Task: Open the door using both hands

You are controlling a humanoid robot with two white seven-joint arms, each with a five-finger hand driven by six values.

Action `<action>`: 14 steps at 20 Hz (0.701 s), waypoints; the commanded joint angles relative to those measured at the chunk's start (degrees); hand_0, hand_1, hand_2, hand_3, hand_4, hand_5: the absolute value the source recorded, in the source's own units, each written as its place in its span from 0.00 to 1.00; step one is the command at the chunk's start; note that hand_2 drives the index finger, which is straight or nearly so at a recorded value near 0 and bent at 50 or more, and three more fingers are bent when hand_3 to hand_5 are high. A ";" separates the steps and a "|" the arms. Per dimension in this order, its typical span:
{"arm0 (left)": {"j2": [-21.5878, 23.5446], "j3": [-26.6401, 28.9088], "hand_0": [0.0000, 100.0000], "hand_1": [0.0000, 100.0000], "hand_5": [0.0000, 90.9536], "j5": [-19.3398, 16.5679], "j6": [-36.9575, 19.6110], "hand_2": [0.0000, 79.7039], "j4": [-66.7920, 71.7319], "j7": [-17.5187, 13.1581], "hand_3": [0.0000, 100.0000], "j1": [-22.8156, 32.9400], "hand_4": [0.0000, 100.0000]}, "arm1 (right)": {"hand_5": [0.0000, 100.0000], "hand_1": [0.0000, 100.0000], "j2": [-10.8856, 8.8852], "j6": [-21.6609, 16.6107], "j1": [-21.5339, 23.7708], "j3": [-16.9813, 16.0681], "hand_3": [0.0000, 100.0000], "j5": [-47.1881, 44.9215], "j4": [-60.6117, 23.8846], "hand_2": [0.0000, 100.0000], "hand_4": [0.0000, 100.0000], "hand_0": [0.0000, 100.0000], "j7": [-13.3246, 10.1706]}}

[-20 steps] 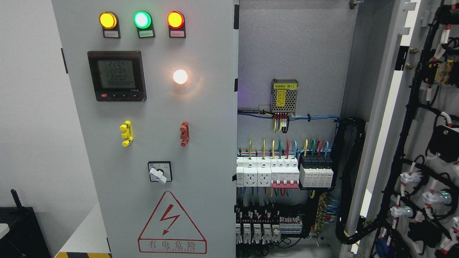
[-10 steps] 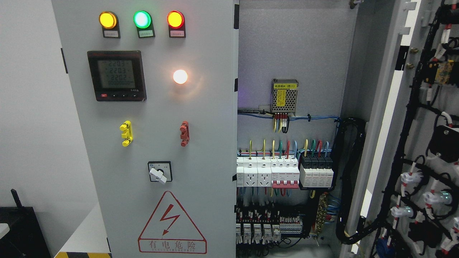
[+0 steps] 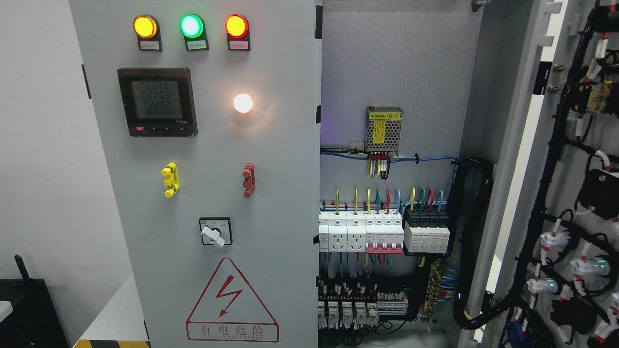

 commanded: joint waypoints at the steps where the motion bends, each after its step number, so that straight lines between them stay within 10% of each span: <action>1: -1.93 0.00 0.12 0.39 0.00 0.00 0.24 0.00 0.53 -0.02 0.00 -0.02 0.00 | 0.00 0.39 4.69 2.35 -6.12 0.48 0.00 -4.71 -0.07 0.00 0.00 0.12 0.02; 14: -1.93 0.00 0.12 0.39 0.00 0.00 0.24 0.00 0.53 -0.02 0.00 -0.02 0.00 | 0.00 0.39 8.64 7.10 -14.82 2.06 0.00 -4.88 7.48 0.00 0.00 0.12 0.20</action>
